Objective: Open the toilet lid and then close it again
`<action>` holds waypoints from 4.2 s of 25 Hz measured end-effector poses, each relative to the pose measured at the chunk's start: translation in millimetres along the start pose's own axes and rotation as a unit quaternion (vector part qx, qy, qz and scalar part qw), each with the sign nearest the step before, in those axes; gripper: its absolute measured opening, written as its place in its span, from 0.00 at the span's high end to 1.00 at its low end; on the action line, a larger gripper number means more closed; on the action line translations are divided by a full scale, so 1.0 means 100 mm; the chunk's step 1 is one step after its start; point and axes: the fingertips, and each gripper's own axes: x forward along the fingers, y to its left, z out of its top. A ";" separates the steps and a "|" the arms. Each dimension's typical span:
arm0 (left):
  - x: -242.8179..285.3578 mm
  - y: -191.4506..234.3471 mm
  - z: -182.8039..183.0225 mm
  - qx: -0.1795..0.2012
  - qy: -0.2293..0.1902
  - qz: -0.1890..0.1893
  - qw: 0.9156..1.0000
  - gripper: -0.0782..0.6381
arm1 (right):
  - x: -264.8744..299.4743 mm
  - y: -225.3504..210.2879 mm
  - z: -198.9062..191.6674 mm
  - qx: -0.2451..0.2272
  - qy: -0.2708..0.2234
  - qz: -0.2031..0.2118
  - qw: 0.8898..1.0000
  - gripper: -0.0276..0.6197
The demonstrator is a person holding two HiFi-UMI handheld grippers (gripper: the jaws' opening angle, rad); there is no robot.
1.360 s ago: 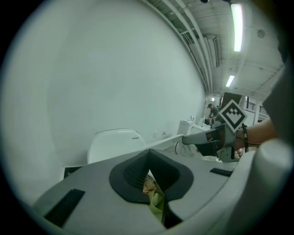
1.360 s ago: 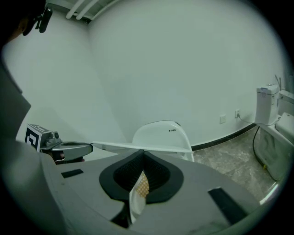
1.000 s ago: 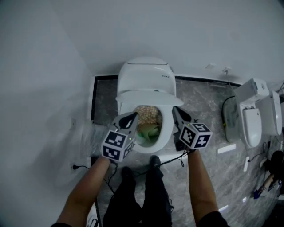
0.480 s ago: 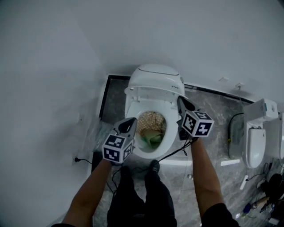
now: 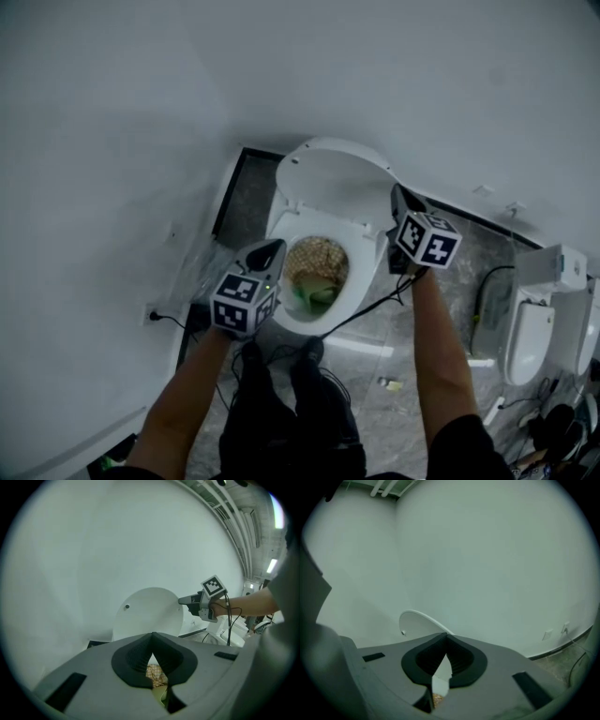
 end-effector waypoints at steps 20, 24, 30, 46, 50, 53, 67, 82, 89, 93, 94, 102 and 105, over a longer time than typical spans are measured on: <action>-0.08 -0.08 0.03 -0.009 0.001 0.025 1.000 0.88 | 0.14 -0.39 0.13 -0.021 0.013 -0.016 1.000 0.94; -0.11 -0.14 0.03 -0.003 0.003 0.023 1.000 0.88 | -0.01 -0.32 0.14 -0.019 0.004 -0.006 1.000 0.94; -0.23 -0.25 0.09 0.004 -0.004 0.019 1.000 0.88 | -0.34 -0.08 0.23 -0.032 -0.028 0.025 0.999 0.94; -0.36 -0.36 0.14 0.017 -0.005 0.005 1.000 0.88 | -0.78 0.07 0.23 -0.069 -0.049 0.023 0.996 0.94; -0.32 -0.38 0.14 0.023 -0.002 0.003 1.000 0.88 | -0.76 0.03 0.25 -0.068 -0.048 0.022 0.996 0.94; -0.30 -0.39 0.12 0.019 0.004 0.001 1.000 0.88 | -0.74 0.00 0.23 -0.063 -0.045 0.022 0.997 0.94; -0.17 -0.43 0.21 0.010 -0.002 0.007 1.000 0.88 | -0.33 -0.22 0.28 -0.076 -0.012 0.010 0.997 0.87; 0.08 -0.46 0.32 -0.002 0.001 0.011 1.000 0.88 | 0.31 -0.41 0.32 -0.087 0.022 0.012 0.996 0.75; 0.11 -0.40 0.29 0.003 0.012 0.018 1.000 0.88 | 0.48 -0.33 0.36 -0.104 0.023 0.030 0.994 0.75; 0.09 -0.39 0.25 0.003 0.017 0.022 1.000 0.88 | 0.52 -0.33 0.34 -0.110 0.027 0.030 0.993 0.75; 0.08 -0.38 0.24 0.003 0.018 0.023 1.000 0.88 | 0.51 -0.33 0.35 -0.110 0.026 0.030 0.993 0.75; 0.03 -0.37 0.15 -0.003 0.023 0.025 0.999 0.88 | 0.39 -0.27 0.30 -0.130 0.032 0.035 0.990 0.81; 0.01 -0.41 0.10 -0.005 0.025 0.023 0.999 0.88 | 0.30 -0.21 0.26 -0.137 0.031 0.040 0.989 0.81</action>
